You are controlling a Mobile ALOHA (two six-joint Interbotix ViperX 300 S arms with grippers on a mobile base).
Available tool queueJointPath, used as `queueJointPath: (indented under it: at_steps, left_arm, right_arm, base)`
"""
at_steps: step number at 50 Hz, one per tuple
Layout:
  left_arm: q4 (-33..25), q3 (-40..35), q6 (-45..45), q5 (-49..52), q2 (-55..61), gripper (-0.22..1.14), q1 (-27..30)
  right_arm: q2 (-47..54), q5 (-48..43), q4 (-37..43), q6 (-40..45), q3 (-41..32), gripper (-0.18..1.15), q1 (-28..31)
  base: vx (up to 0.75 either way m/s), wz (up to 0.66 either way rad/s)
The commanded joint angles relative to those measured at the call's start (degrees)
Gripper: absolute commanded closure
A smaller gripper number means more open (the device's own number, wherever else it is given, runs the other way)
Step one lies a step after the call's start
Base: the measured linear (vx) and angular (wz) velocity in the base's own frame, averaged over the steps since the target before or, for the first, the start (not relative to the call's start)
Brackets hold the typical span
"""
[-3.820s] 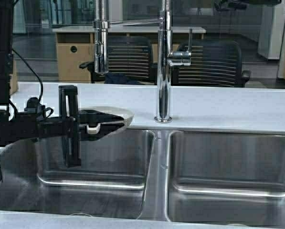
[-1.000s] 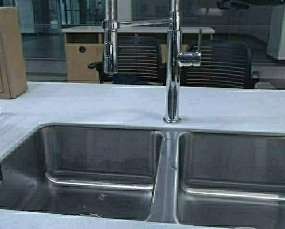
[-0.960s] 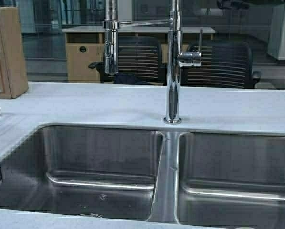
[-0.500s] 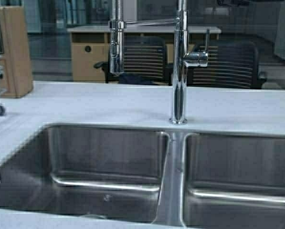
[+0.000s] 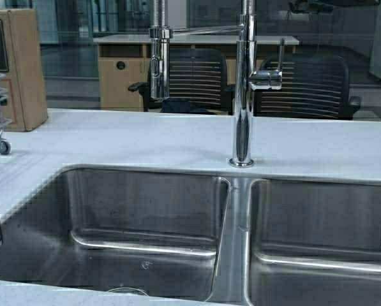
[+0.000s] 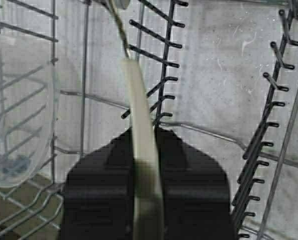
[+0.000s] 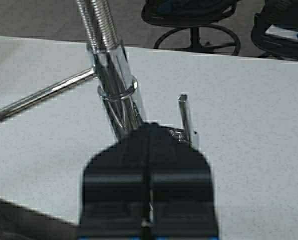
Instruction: Wash the pan
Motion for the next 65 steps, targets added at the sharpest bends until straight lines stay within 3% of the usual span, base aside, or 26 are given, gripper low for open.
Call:
queueJointPath:
  at_steps: [1, 9, 13, 18, 24, 26, 33, 65]
  left_arm:
    - [0.1, -1.7, -0.4, -0.4, 1.0, 0.89, 0.2]
    - [0.1, -1.9, -0.6, -1.1, 1.1, 0.86, 0.2]
    - [0.1, -2.1, -0.8, -1.1, 1.1, 0.74, 0.2]
    - [0.1, -2.2, -1.2, -1.1, 1.2, 0.42, 0.2]
    - [0.1, -2.6, -2.5, -1.1, 1.6, -0.08, 0.2]
    - [0.1, -2.8, -3.0, -1.1, 1.7, -0.16, 0.2]
    - [0.4, -3.0, -4.6, -0.8, 1.5, -0.08, 0.2]
    - [-0.2, -6.6, -6.5, -0.9, -6.9, -0.09, -2.0]
  right_arm:
    - [-0.2, -0.3, -0.1, -0.2, -1.0, 0.92, 0.0]
    - [0.1, -0.2, -0.1, -0.2, -1.1, 0.92, 0.0]
    - [0.2, -0.3, -0.1, -0.2, -1.1, 0.92, 0.1]
    - [0.3, -0.3, -0.1, -0.2, -1.1, 0.92, 0.0]
    - [0.4, -0.3, -0.1, -0.2, -1.1, 0.92, 0.0]
    - [0.4, -0.3, -0.1, -0.2, -1.1, 0.92, 0.0]
    - [0.4, -0.2, -0.1, -0.2, -1.1, 0.92, 0.0]
    - [0.4, -0.3, -0.1, -0.2, -1.0, 0.92, 0.0]
  base:
    - [0.0, 0.0]
    - [0.0, 0.0]
    - [0.0, 0.0]
    - [0.0, 0.0]
    - [0.0, 0.0]
    - [0.0, 0.0]
    - [0.0, 0.0]
    - [0.0, 0.0]
